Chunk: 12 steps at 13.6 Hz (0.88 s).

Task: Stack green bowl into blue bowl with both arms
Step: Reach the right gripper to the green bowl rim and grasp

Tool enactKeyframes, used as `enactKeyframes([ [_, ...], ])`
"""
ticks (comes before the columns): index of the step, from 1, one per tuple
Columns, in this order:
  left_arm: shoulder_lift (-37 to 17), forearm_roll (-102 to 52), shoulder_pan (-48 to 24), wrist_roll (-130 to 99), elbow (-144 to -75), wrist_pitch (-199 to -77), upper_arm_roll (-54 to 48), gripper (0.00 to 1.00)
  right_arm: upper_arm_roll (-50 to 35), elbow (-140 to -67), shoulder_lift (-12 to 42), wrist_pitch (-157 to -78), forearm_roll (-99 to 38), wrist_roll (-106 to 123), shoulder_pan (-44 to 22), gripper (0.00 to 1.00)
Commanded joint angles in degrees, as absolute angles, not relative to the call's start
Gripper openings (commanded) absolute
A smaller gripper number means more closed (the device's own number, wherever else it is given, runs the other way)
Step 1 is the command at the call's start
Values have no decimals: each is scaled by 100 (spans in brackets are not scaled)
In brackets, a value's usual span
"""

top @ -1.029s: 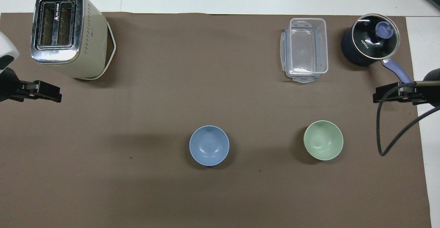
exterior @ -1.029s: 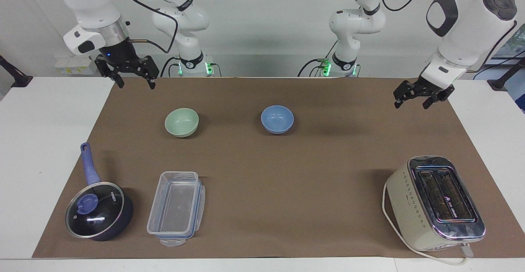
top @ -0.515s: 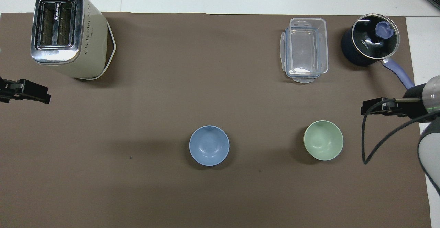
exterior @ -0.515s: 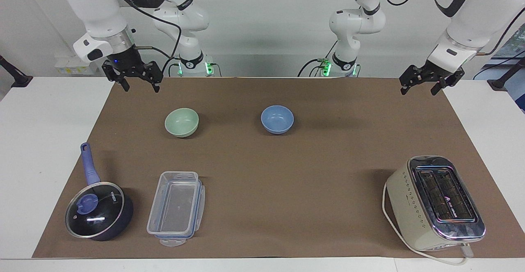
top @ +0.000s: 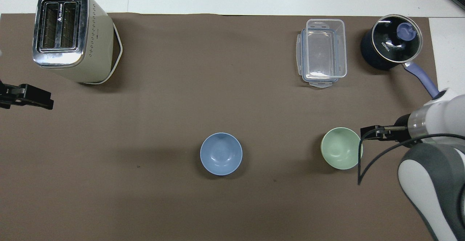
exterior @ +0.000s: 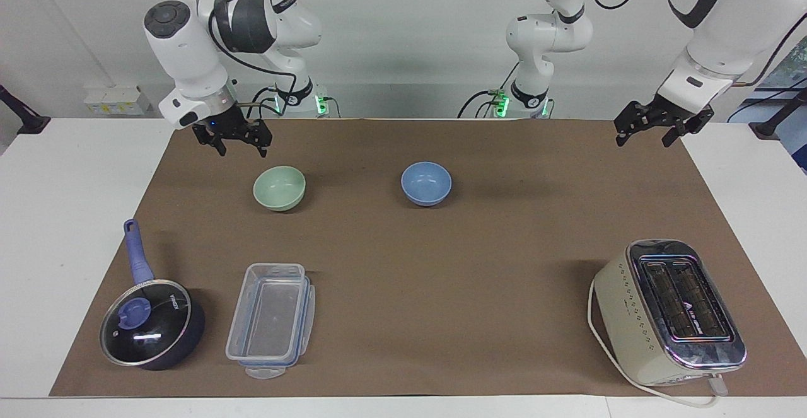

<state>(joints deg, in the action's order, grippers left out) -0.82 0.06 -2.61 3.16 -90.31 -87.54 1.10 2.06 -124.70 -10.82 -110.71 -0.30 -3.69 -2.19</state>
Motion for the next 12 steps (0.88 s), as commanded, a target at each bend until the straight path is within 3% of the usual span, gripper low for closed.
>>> enactKeyframes([
  [1, -114, 105, -237, 343, -8947, -8631, 97, 100, 193, -13462, -1327, -11924, 26, -431, -80, 100],
  [4, -114, 105, -237, 343, -8939, -8631, 97, 100, 185, -14140, -1301, -12892, 35, -369, 96, 100],
  [8, -114, 105, -237, 343, -8938, -8631, 97, 100, 185, -14430, -915, -13638, 35, -142, 377, 100],
  [10, -114, 105, -237, 343, -8947, -8631, 97, 100, 185, -14458, -914, -13641, 35, -158, 352, 100],
  [12, -114, 105, -237, 343, -8947, -8631, 97, 100, 176, -14458, -827, -13649, 35, -176, 343, 90],
])
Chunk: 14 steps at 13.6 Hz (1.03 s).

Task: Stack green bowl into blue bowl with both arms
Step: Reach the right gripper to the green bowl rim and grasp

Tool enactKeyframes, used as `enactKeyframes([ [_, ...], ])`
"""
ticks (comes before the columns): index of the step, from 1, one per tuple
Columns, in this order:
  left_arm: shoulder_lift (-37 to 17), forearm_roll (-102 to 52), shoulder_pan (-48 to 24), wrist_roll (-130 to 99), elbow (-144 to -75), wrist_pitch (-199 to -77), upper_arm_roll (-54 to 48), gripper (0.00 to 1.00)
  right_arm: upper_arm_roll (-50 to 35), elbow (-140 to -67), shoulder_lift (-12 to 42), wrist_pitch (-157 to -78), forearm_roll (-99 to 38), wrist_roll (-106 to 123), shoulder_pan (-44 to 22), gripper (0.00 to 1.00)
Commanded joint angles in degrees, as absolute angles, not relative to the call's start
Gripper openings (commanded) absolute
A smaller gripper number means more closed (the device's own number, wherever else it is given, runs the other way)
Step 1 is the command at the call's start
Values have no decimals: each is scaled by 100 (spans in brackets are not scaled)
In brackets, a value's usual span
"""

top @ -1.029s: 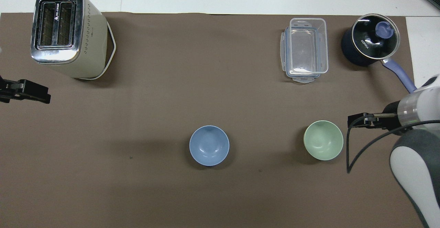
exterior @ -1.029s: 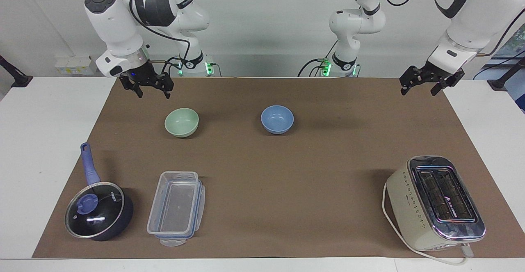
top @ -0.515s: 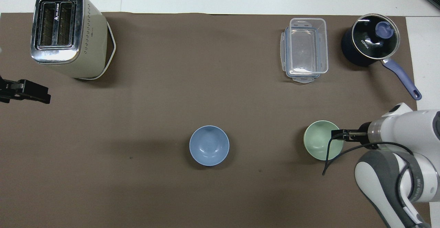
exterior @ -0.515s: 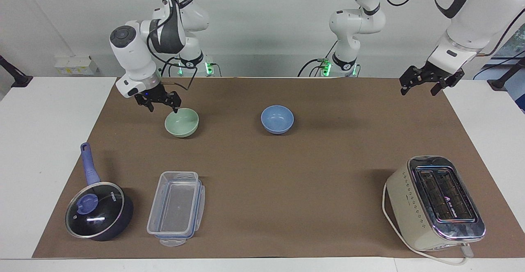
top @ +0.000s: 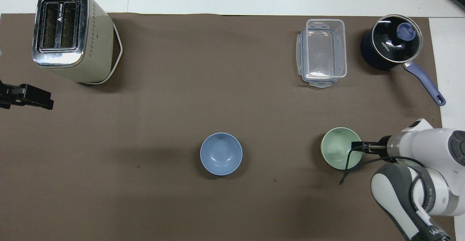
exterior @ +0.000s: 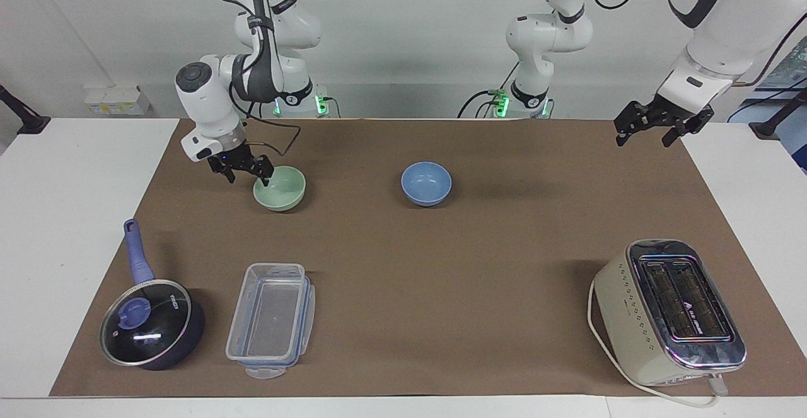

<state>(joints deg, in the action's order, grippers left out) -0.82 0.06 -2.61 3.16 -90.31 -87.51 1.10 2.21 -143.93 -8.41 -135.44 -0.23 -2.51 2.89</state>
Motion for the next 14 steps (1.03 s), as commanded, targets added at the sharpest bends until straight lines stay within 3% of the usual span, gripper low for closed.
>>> enactKeyframes([
  [1, -114, 105, -237, 343, -8947, -8631, 97, 100, 176, -14449, -791, -13649, 26, -193, 325, 84],
  [3, -114, 105, -237, 343, -8939, -8631, 97, 100, 176, -14458, -791, -13614, 26, -237, 316, 71],
  [7, -114, 105, -237, 343, -8947, -8631, 97, 100, 176, -14449, -800, -13518, 26, -246, 211, 58],
  [8, -114, 105, -237, 343, -8947, -8631, 97, 100, 176, -14449, -809, -13483, 26, -246, 185, 51],
  [12, -114, 105, -237, 343, -8947, -8631, 97, 100, 176, -14432, -809, -13360, 26, -211, 167, 5],
  [14, -114, 105, -237, 343, -8947, -8631, 97, 100, 167, -14371, -852, -13290, 26, -167, 158, 0],
])
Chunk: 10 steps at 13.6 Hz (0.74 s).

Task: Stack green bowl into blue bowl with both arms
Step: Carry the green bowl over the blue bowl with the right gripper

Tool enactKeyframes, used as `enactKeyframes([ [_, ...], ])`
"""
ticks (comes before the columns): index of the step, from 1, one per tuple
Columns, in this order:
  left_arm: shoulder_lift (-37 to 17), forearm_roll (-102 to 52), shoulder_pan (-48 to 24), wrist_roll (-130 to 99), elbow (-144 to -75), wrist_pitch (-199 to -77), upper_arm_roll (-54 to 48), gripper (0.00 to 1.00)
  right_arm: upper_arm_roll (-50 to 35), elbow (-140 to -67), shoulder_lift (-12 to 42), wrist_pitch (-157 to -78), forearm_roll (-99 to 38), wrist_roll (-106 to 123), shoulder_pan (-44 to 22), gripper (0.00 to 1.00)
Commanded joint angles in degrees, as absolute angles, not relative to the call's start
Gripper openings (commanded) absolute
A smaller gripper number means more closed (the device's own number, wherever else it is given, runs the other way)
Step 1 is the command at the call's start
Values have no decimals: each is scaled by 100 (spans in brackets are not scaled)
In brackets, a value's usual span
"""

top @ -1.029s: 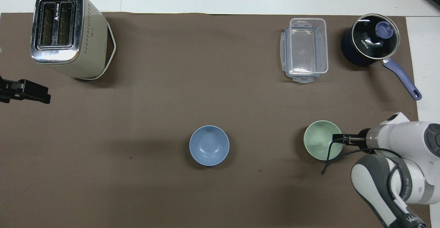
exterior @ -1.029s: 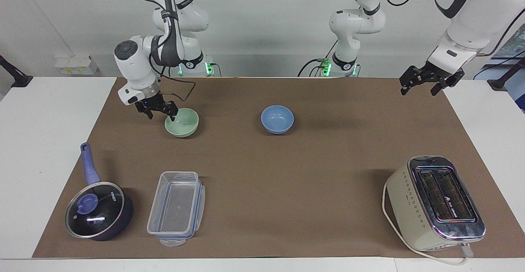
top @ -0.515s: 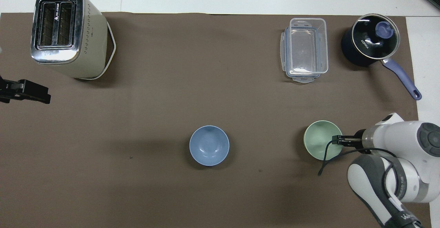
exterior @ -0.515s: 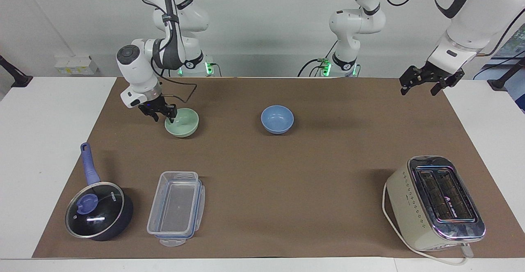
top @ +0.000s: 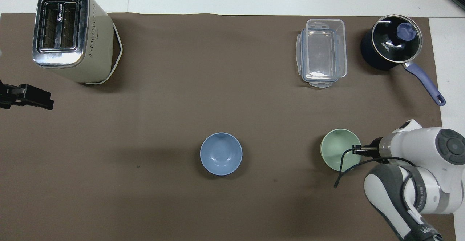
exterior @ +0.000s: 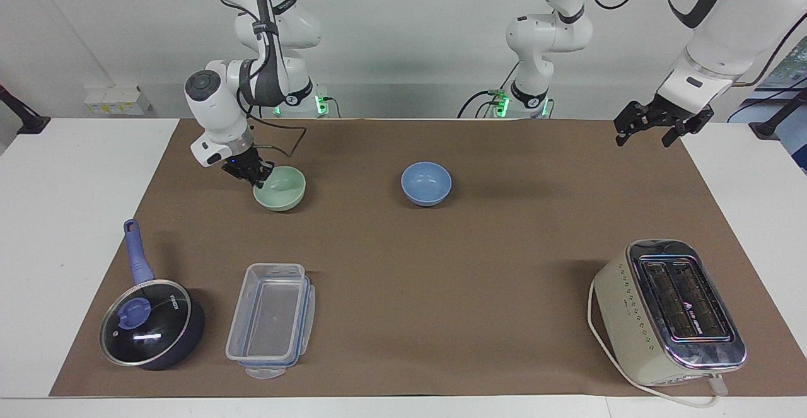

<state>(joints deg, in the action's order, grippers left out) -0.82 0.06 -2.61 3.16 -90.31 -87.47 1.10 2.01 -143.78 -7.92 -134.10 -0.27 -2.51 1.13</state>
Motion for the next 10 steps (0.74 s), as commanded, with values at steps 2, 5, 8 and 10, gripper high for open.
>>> enactKeyframes([
  [2, -114, 105, -237, 343, -8947, -8631, 97, 100, 158, -14082, -966, -12651, 9, -158, 141, 0],
  [5, -114, 105, -237, 351, -8939, -8631, 97, 100, 123, -13756, -1264, -11990, -114, -324, -437, 0],
  [8, -114, 105, -237, 343, -8947, -8631, 97, 100, 123, -13448, -1380, -11769, -237, -1289, -1385, 0],
  [10, -114, 105, -237, 343, -8947, -8631, 97, 100, 123, -13220, -1293, -11847, -246, -2149, -2097, 0],
])
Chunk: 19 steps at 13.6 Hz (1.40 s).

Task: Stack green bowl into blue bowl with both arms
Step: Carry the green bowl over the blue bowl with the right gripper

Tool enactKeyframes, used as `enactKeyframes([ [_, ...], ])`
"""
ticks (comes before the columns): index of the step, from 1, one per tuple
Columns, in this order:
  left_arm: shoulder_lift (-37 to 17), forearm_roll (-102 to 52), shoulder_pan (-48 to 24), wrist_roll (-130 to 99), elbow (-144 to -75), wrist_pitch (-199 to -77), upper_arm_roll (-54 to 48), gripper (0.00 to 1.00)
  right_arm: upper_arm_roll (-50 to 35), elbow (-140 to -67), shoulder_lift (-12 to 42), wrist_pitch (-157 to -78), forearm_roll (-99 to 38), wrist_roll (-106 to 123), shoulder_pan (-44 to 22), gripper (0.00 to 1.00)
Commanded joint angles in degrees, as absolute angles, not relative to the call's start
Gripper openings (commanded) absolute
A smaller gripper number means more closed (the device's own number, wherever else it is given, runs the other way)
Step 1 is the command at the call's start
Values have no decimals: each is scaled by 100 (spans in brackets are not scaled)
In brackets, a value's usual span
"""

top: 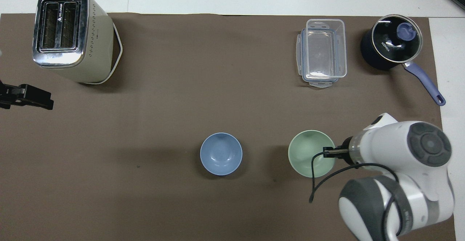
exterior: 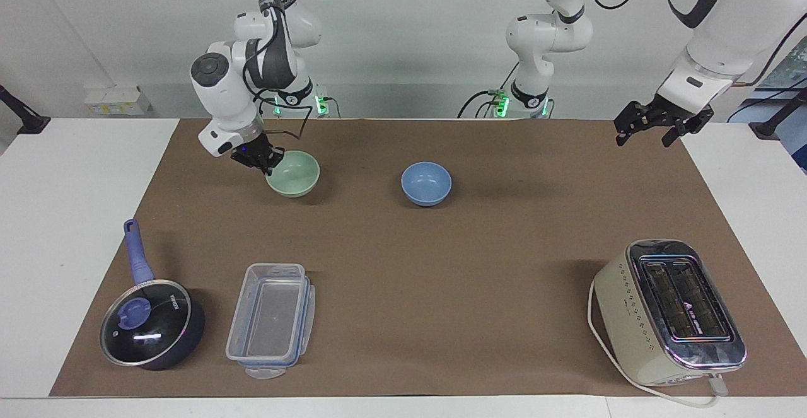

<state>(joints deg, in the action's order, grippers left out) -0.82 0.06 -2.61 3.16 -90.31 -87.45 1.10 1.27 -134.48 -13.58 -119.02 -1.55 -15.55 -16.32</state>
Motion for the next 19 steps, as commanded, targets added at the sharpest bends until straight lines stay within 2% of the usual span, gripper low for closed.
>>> enactKeyframes([
  [1, -114, 105, -237, 343, -8939, -8631, 97, 100, 114, -13010, -1153, -11848, -281, -2493, -2379, 0],
  [3, -114, 105, -237, 343, -8947, -8631, 97, 100, 114, -12701, -828, -11952, -631, -2916, -2872, 0],
  [7, -114, 105, -237, 343, -8939, -8631, 97, 100, 44, -12665, -336, -12707, -791, -3496, -3540, 0],
  [10, -114, 105, -237, 343, -8947, -8631, 97, 100, 0, -12613, -71, -13174, -800, -3727, -3639, 0],
  [13, -106, 105, -237, 343, -8947, -8631, 97, 100, -87, -12612, 149, -13245, -826, -3849, -3647, 0],
  [16, -114, 105, -237, 343, -8947, -8631, 97, 100, -202, -12612, 395, -13832, -835, -4025, -3683, 0],
  [19, -114, 105, -237, 343, -8947, -8631, 97, 100, -202, -12639, 457, -13887, -835, -3999, -3683, 0],
])
